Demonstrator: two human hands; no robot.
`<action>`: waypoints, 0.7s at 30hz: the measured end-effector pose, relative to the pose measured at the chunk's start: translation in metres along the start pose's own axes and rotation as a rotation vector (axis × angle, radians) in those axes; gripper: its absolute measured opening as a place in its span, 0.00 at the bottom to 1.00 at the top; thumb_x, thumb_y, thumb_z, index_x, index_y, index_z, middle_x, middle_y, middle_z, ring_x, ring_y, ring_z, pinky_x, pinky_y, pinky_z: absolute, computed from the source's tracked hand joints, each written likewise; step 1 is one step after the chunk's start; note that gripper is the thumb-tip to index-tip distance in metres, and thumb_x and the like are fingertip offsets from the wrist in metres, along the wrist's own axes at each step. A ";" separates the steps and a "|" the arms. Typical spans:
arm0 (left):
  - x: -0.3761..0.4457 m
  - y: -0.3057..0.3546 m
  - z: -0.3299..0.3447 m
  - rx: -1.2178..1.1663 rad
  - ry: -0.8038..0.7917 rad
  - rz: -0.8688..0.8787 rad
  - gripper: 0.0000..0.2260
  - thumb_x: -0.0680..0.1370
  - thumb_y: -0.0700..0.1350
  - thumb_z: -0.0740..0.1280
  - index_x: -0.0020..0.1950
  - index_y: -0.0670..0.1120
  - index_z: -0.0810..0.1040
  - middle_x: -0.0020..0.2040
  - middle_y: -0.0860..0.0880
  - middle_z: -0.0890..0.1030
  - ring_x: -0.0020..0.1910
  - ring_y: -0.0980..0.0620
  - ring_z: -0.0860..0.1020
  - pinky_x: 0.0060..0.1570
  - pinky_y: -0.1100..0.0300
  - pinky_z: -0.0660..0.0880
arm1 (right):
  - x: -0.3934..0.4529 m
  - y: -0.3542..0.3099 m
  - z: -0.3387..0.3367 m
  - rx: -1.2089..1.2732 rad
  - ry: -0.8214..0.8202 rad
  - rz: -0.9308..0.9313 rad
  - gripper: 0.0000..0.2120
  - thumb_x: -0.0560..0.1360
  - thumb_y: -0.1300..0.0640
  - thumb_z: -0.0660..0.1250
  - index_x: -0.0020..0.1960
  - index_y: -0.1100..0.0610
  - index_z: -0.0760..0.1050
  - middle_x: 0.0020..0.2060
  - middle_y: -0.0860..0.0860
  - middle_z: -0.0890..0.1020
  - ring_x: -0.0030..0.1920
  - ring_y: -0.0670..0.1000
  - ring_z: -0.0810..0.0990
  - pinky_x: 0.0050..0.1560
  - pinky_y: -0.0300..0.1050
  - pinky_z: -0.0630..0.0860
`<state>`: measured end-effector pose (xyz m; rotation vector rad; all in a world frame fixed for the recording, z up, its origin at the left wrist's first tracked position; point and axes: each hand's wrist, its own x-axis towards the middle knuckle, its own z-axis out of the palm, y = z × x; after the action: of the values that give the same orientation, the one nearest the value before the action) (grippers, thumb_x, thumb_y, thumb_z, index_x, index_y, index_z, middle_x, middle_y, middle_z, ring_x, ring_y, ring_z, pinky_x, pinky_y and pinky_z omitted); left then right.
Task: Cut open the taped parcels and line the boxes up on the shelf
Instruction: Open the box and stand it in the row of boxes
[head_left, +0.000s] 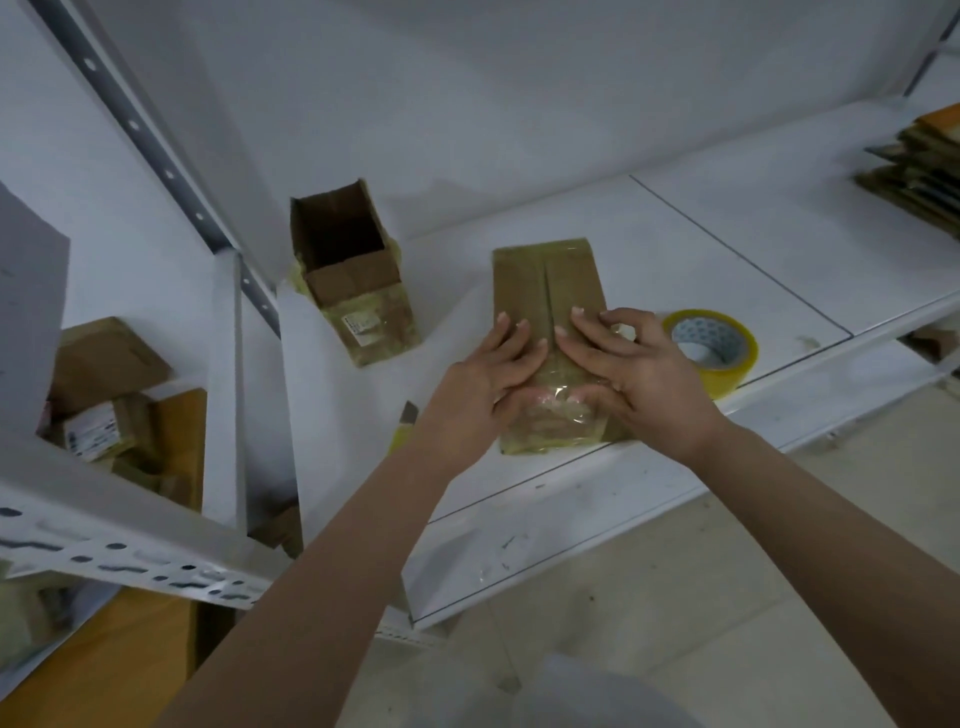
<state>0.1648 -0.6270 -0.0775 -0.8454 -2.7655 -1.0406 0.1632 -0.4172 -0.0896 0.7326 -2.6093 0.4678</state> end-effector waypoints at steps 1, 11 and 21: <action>0.000 -0.001 0.000 -0.006 -0.005 0.001 0.23 0.79 0.44 0.67 0.73 0.41 0.69 0.75 0.43 0.64 0.78 0.48 0.54 0.71 0.73 0.48 | 0.000 0.000 0.000 -0.007 -0.002 -0.013 0.30 0.74 0.40 0.59 0.66 0.61 0.77 0.64 0.59 0.78 0.60 0.69 0.75 0.53 0.62 0.79; -0.002 -0.002 0.016 0.083 0.128 0.026 0.19 0.79 0.40 0.67 0.68 0.36 0.73 0.71 0.38 0.70 0.75 0.41 0.63 0.72 0.58 0.60 | 0.000 -0.007 0.009 -0.094 0.094 -0.045 0.23 0.75 0.48 0.63 0.62 0.62 0.80 0.59 0.59 0.82 0.57 0.67 0.79 0.48 0.54 0.81; -0.001 -0.012 0.008 -0.060 0.060 0.040 0.19 0.79 0.37 0.66 0.70 0.36 0.71 0.72 0.39 0.69 0.77 0.44 0.59 0.75 0.61 0.55 | -0.004 0.003 0.008 0.085 0.012 -0.012 0.22 0.74 0.61 0.71 0.67 0.64 0.75 0.65 0.60 0.77 0.65 0.69 0.72 0.64 0.56 0.72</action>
<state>0.1607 -0.6304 -0.0908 -0.8582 -2.6696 -1.1287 0.1620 -0.4166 -0.0991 0.7691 -2.5856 0.5807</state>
